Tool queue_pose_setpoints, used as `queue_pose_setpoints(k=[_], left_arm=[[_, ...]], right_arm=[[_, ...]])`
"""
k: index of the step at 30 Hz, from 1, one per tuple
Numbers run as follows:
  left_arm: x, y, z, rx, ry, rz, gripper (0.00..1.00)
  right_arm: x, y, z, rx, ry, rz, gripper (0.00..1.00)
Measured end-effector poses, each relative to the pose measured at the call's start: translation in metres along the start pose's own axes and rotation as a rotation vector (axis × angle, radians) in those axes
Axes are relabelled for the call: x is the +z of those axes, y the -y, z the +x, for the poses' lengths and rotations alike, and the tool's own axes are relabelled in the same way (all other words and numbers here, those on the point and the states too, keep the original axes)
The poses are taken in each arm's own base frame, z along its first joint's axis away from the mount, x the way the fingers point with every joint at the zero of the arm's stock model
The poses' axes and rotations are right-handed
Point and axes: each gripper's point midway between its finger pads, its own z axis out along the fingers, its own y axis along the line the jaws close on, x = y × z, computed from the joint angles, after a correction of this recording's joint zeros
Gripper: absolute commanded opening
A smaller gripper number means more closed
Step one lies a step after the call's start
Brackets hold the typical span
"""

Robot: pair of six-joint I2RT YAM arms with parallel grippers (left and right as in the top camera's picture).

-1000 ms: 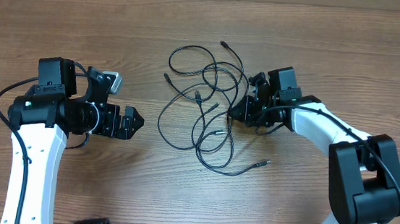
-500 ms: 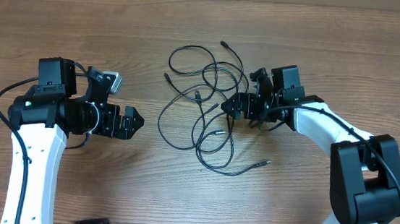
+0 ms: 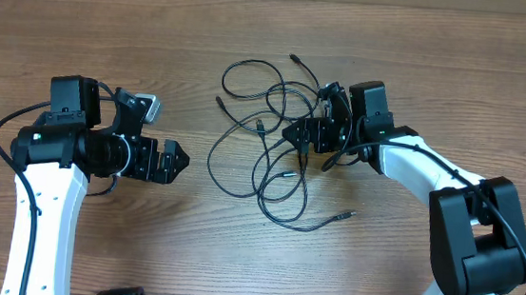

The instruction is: Untangle cables

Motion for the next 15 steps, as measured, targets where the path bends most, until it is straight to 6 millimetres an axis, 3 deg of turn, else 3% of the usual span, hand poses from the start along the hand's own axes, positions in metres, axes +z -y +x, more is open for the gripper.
queue_pose_setpoints(k=[6,9,10,12,15], left_arm=[[0.000,0.000,0.000,0.000,0.000,0.000,1.00],[0.000,0.000,0.000,0.000,0.000,0.000,1.00],[0.000,0.000,0.000,0.000,0.000,0.000,1.00],[0.000,0.000,0.000,0.000,0.000,0.000,1.00],[0.000,0.000,0.000,0.000,0.000,0.000,1.00]], right_arm=[[0.000,0.004,0.008,0.037,-0.029,0.025,0.90],[0.000,0.005,0.017,0.066,-0.065,0.032,0.82],[0.000,0.005,0.022,0.076,-0.083,0.035,0.72],[0.001,0.003,0.029,0.087,-0.110,0.036,0.65],[0.002,-0.002,0.036,0.106,-0.136,0.025,0.64]])
